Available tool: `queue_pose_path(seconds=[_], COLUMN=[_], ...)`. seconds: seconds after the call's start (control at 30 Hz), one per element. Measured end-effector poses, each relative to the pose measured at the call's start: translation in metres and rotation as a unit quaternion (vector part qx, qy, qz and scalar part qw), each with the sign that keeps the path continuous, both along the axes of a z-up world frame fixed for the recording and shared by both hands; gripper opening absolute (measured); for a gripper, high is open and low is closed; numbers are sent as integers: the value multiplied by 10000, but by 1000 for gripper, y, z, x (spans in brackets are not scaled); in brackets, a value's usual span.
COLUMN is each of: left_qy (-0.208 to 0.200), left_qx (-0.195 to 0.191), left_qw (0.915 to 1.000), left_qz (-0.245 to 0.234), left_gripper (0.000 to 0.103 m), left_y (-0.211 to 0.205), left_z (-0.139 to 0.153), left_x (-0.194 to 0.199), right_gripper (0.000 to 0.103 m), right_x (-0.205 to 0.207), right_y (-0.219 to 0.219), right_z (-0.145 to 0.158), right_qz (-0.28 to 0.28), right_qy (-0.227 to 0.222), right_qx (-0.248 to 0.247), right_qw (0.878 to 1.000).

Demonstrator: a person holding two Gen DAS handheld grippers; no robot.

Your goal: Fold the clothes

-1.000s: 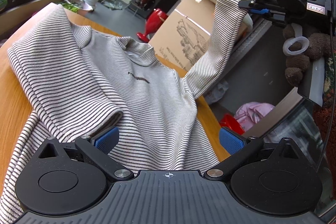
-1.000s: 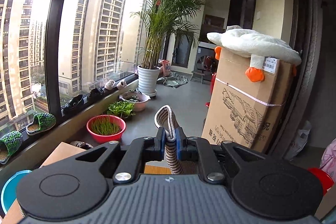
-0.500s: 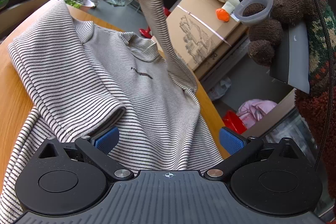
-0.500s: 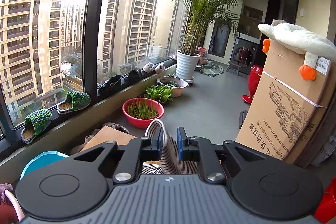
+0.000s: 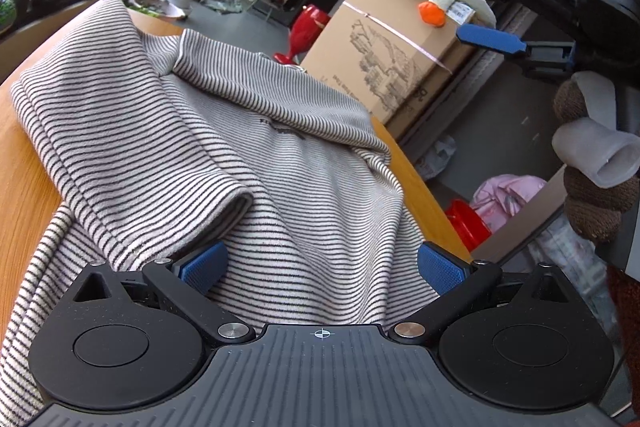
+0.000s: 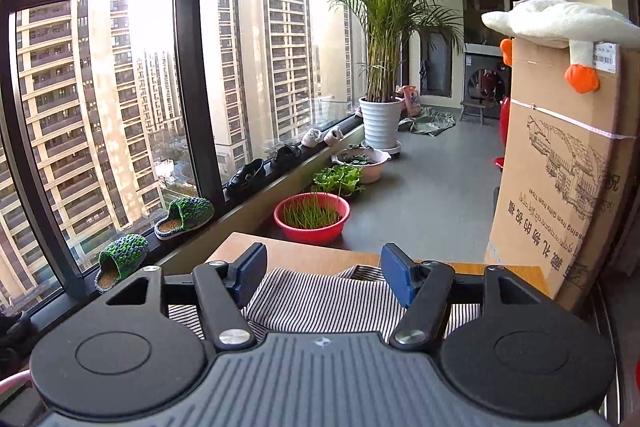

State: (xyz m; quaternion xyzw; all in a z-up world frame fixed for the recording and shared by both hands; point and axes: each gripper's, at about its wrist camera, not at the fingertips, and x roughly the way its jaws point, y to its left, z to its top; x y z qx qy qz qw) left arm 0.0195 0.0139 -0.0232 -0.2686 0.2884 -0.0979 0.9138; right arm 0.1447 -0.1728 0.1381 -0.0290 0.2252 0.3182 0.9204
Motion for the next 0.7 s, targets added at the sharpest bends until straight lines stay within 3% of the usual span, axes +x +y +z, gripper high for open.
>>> queue_pose_path(seconds=[0.17, 0.27, 0.4, 0.57, 0.6, 0.63, 0.67, 0.7], left_qy=[-179, -122, 106, 365, 271, 135, 27, -26], left_qx=[204, 230, 525, 1081, 1403, 1939, 2509, 3139], left_qw=[9996, 9997, 9985, 9934, 9895, 9803, 9670, 9479], left_qz=[38, -11, -108, 131, 217, 339, 448, 535], left_gripper=[103, 103, 103, 103, 103, 103, 103, 103], left_y=[-6, -7, -12, -18, -19, -21, -25, -30], left_z=[-2, -1, 6, 25, 33, 42, 50, 55], left_x=[1, 1, 3, -7, -14, -23, -30, -36], right_gripper=[87, 101, 103, 103, 103, 103, 103, 103], right_x=[-14, -21, -30, -26, -25, -24, -23, -23], right_y=[-66, -93, -115, -134, -137, -139, -141, -142], right_z=[-35, -58, -86, -115, -120, -125, -129, -132], right_qz=[107, 489, 1174, 1465, 1483, 1496, 1499, 1487], right_qy=[531, 727, 913, 1408, 1494, 1573, 1648, 1715], right_qx=[520, 862, 1494, 2291, 2394, 2469, 2527, 2552], right_qw=[9972, 9924, 9775, 9520, 9478, 9444, 9416, 9399])
